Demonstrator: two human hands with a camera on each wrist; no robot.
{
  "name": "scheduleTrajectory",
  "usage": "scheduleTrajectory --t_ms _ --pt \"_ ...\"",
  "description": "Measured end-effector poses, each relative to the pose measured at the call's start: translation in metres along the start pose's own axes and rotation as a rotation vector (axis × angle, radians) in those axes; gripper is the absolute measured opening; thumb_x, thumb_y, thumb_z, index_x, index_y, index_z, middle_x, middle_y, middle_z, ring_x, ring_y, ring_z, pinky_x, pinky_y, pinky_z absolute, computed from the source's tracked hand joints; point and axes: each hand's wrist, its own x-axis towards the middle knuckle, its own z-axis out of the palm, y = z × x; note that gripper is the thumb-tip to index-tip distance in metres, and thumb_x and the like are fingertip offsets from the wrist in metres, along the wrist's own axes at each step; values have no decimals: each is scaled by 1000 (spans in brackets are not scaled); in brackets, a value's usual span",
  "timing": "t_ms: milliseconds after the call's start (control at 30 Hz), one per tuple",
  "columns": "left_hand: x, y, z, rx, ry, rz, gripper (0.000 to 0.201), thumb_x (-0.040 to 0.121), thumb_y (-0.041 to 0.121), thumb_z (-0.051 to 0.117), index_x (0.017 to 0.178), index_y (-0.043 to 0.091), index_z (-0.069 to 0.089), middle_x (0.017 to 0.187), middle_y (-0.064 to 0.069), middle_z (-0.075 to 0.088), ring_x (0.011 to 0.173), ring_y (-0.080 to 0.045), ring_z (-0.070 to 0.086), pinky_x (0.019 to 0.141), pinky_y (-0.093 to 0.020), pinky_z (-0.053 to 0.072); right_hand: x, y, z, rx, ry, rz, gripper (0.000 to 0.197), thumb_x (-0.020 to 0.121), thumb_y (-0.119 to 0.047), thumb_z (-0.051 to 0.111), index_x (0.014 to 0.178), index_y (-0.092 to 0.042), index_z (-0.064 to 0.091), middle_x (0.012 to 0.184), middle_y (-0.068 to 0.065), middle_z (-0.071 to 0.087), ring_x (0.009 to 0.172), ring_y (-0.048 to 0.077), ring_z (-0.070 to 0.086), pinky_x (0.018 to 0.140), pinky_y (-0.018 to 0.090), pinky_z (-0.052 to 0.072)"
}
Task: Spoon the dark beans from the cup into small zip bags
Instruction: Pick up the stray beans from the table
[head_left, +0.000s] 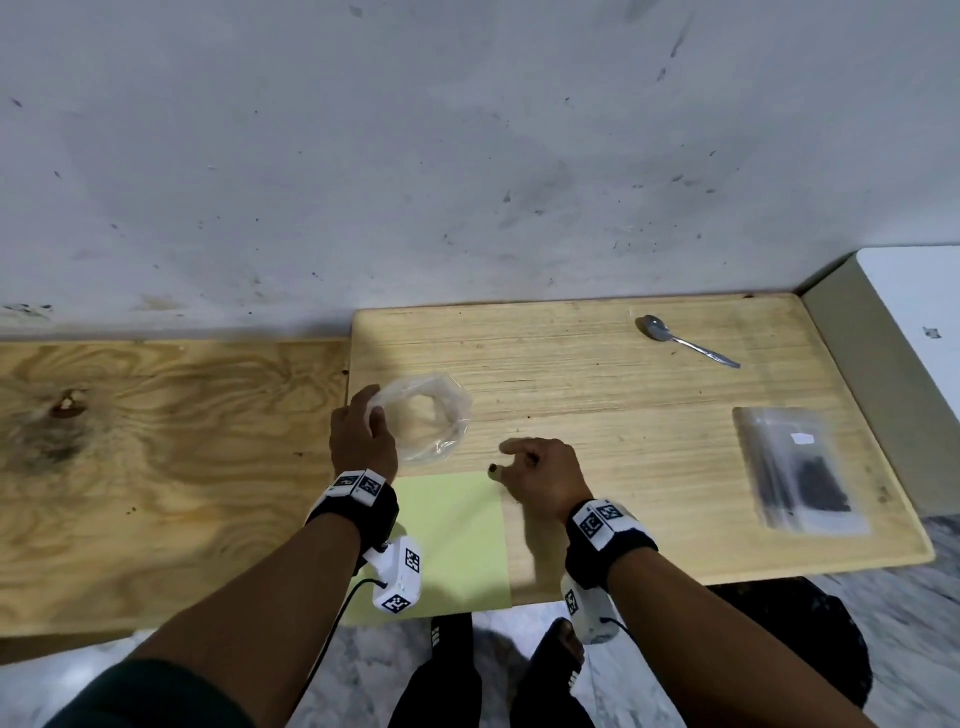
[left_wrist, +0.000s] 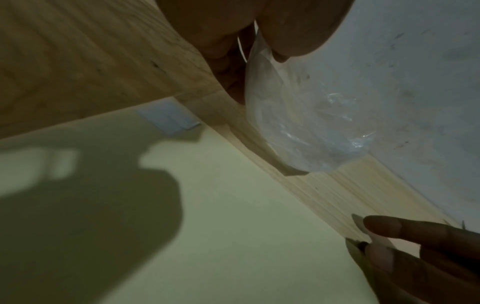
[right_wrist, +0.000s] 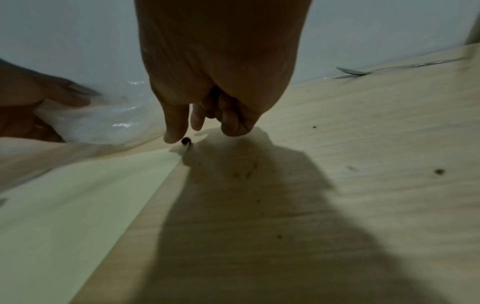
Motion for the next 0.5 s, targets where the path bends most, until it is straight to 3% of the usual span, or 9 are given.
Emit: scheduleTrajectory --t_ms 67,133,200,267,433,500 --pt "3 -5 -4 2 15 -7 33 99 14 48 129 23 61 123 -17 53 113 -35 55 89 -31 40 3 -1 12 -69 -4 -69 32 74 -18 85 104 -15 77 86 0 75 84 9 69 88 18 51" --pt "6 -10 -9 1 22 -11 33 99 14 48 128 23 61 123 -17 53 113 -35 55 88 -28 39 6 0 20 -103 -8 -86 30 75 -17 83 104 -15 78 97 -1 75 93 13 69 96 27 52" --pt "9 -13 -13 6 27 -14 34 99 14 48 129 23 61 124 -16 53 113 -34 55 87 -27 37 7 1 24 -147 2 -94 26 76 -18 79 102 -15 79 106 0 75 101 14 69 99 33 51" --pt "13 -14 -16 13 29 -17 34 99 14 48 129 23 61 124 -16 53 114 -34 55 91 -31 41 8 3 26 -142 20 -120 21 76 -20 76 96 -13 80 104 2 76 103 16 70 98 36 52" --pt "20 -17 -19 7 33 -33 34 98 16 49 129 24 60 124 -15 54 113 -34 55 93 -35 43 9 11 26 -229 82 -129 20 78 -21 83 94 -11 80 107 5 76 113 13 64 100 26 47" --pt "22 -15 -20 16 32 -28 34 99 16 49 130 23 60 125 -15 54 114 -33 55 93 -34 43 9 15 25 -247 97 -149 17 78 -22 82 90 -11 79 103 3 76 108 13 65 96 25 49"
